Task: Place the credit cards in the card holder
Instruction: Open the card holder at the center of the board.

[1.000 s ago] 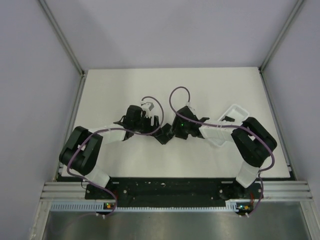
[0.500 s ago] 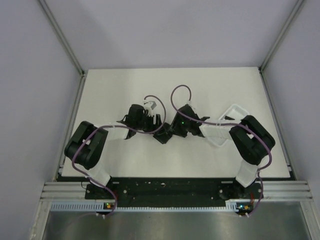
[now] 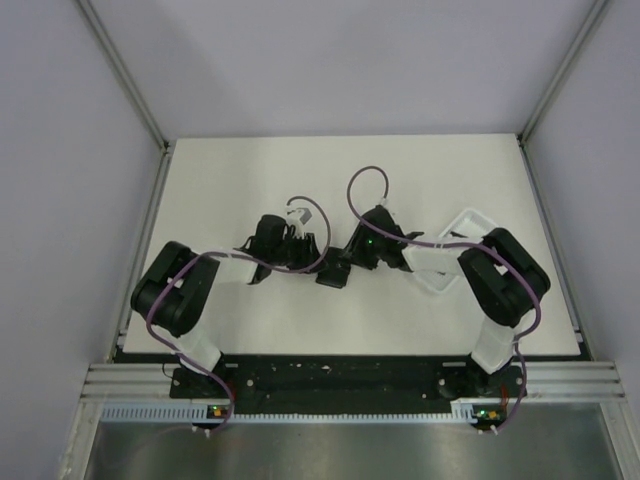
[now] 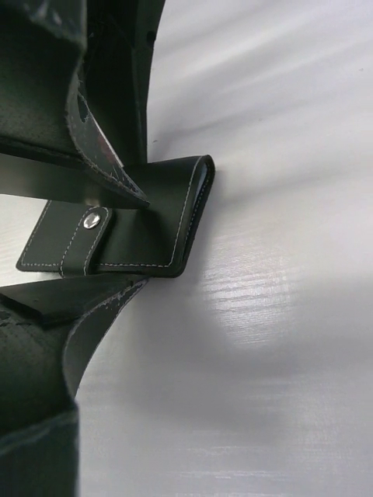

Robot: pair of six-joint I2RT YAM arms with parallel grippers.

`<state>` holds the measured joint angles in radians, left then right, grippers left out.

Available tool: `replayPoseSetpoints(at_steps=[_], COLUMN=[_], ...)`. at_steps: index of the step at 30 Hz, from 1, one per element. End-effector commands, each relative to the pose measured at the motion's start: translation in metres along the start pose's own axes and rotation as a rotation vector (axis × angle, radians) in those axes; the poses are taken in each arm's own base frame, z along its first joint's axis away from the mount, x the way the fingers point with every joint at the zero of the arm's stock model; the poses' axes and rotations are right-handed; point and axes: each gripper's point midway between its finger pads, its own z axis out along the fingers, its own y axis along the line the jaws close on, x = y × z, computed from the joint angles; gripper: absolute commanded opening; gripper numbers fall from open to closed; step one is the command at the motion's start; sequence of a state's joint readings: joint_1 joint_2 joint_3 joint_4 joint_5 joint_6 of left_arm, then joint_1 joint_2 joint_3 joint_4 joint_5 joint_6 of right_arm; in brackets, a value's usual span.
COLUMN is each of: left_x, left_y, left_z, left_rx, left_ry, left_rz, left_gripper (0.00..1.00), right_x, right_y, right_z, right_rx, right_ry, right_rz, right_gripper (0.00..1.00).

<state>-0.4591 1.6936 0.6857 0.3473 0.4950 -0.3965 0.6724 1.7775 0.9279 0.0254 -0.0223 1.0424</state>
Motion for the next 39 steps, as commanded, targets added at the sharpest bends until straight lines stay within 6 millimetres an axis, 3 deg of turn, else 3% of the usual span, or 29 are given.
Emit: replayPoseSetpoints(at_steps=[1, 13, 17, 21, 24, 32, 39], left_x=[0.014, 0.012, 0.010, 0.005, 0.004, -0.004, -0.011], left_y=[-0.014, -0.029, -0.030, -0.027, -0.024, -0.020, -0.022], left_z=[0.000, -0.001, -0.005, -0.010, -0.013, -0.018, -0.021], left_rx=[0.078, 0.163, 0.152, 0.107, 0.039, -0.116, -0.205], left_ry=[0.027, -0.004, -0.014, -0.038, -0.043, -0.062, -0.076], left_rz=[-0.022, -0.052, -0.051, -0.044, -0.023, 0.008, 0.040], left_gripper=[0.40, 0.00, 0.00, 0.00, 0.00, 0.00, 0.00], right_x=[0.017, 0.022, 0.018, 0.007, -0.001, 0.012, 0.025], right_y=[-0.024, -0.025, -0.023, -0.018, -0.007, 0.007, 0.020], right_z=[0.010, 0.010, 0.003, -0.012, -0.026, -0.038, -0.038], right_rx=[0.047, 0.032, 0.025, 0.015, -0.005, 0.067, 0.023], right_ry=[0.047, 0.062, 0.042, -0.002, -0.042, -0.040, -0.030], right_rz=[-0.012, -0.013, -0.032, -0.096, -0.164, -0.325, -0.337], right_gripper=[0.39, 0.36, 0.37, 0.52, 0.57, 0.57, 0.57])
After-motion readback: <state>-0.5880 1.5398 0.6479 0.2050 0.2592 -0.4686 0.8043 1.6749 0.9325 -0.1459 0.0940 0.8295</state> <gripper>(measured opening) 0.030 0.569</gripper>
